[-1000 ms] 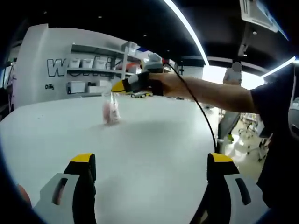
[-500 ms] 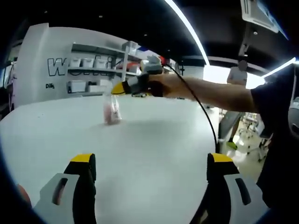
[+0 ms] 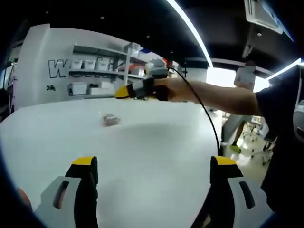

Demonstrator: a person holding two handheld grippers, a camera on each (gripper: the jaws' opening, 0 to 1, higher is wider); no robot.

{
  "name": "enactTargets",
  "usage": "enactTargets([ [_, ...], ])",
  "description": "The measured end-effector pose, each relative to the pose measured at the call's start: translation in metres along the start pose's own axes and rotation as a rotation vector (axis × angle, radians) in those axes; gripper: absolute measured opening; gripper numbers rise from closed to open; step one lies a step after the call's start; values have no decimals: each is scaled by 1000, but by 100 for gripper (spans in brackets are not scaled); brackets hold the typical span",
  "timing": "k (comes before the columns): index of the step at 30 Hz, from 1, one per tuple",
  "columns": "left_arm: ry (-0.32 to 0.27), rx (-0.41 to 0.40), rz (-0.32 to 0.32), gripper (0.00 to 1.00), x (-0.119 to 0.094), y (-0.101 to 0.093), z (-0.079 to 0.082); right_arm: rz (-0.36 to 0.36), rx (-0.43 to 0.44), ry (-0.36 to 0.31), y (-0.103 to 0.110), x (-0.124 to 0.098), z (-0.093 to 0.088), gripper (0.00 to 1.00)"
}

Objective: Open the resealable bag by pulling the two sides of the seal apart until the entire bag opening is separated and visibly accessible.

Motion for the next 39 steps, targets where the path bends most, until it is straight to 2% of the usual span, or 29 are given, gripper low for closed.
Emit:
enactTargets([
  [13,-1,2,0,97,0,-5,0,-11,-2,-3,-7,-8,-2,5],
  [21,-2,0,-1,97,1,-5,-1,-18,-24,5,-6,-14,-15,16],
  [32,-1,0,-1,97,1,-6,-1,-39,-56,20,-10,-24,-21,18],
  [39,-4,-1,-4,97,1,-7,0,-45,-67,18,-7,-31,-28,25],
])
Point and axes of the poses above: the point that each gripper's makers call its tool centre point, and the gripper's own axes: x roughly forward along the fingers, y roughly to its left, z roughly out of its top, the point moved 5 cm from there along -x, roughly backward along the fingers, and after that the axes turned 5 degrees about y, right-handed, at the moved point
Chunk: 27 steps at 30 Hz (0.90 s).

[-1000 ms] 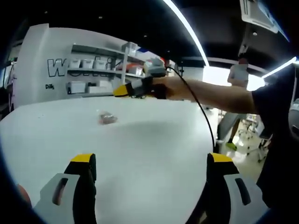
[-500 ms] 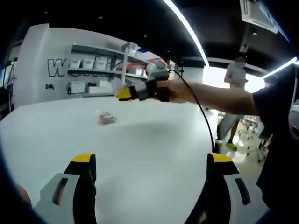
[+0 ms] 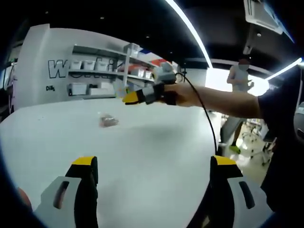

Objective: Open the resealable bag by pulling the two sides of the seal apart until the entire bag opening is separated and visibly accessible.

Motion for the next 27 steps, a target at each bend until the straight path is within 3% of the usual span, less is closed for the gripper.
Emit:
enactTargets([
  [19,-4,3,-1,97,-4,-5,2,5,-33,9,19,-33,-26,35],
  [27,-3,4,3,97,-6,-7,3,3,-60,-1,31,-52,-36,49],
])
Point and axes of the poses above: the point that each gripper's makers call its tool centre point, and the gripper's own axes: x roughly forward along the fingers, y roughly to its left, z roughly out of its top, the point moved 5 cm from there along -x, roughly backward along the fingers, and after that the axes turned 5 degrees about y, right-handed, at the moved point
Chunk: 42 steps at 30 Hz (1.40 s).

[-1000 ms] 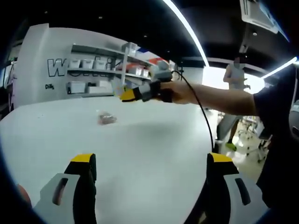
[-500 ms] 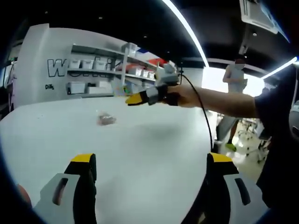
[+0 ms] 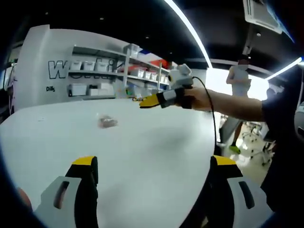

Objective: Open the resealable bag by pulling the two sides of the seal apart until the entire bag opening is separated and visibly accessible.

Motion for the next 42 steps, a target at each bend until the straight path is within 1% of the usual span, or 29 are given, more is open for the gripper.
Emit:
enactTargets([
  [6,-1,4,6,97,-2,0,2,-16,-37,-3,7,-17,-9,53],
  [13,4,1,6,97,-3,-1,-1,-15,-34,-10,13,-34,-22,59],
  [18,2,5,8,97,-5,-2,1,-16,-43,-4,21,-45,-35,67],
  [24,2,6,8,97,-4,-2,1,-9,-42,-11,29,-55,-45,68],
  [33,7,8,5,97,-3,-5,1,-12,-26,-19,28,-63,-54,67],
  [42,6,8,3,97,-2,-6,1,-16,-29,-26,38,-74,-65,67],
])
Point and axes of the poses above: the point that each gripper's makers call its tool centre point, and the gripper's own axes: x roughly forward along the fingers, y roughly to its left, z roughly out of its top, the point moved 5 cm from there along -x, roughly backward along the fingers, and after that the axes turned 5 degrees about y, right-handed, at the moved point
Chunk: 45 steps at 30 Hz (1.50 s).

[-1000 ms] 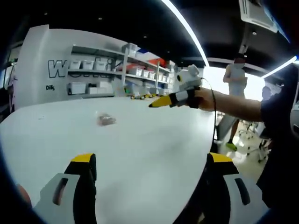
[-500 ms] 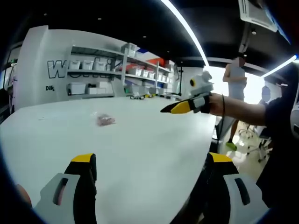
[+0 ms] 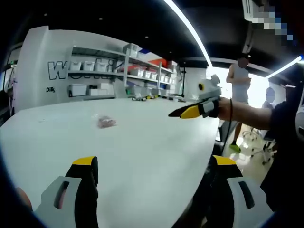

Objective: Open the resealable bag by pulling the two sides of the seal apart until the entire bag opening is separated and visibly accessible.

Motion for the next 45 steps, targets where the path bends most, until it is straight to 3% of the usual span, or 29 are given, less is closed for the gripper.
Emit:
enactTargets([
  [11,1,-2,-1,97,0,0,-1,-27,-20,4,7,-15,-22,73],
  [19,-1,-6,-1,97,-1,0,-2,-67,-92,1,15,-25,-37,97],
  [27,-6,-13,-1,97,-1,1,-2,-90,-139,1,21,-29,-45,99],
  [45,-4,-11,-4,97,0,0,-2,-97,-112,-21,17,-33,-48,98],
])
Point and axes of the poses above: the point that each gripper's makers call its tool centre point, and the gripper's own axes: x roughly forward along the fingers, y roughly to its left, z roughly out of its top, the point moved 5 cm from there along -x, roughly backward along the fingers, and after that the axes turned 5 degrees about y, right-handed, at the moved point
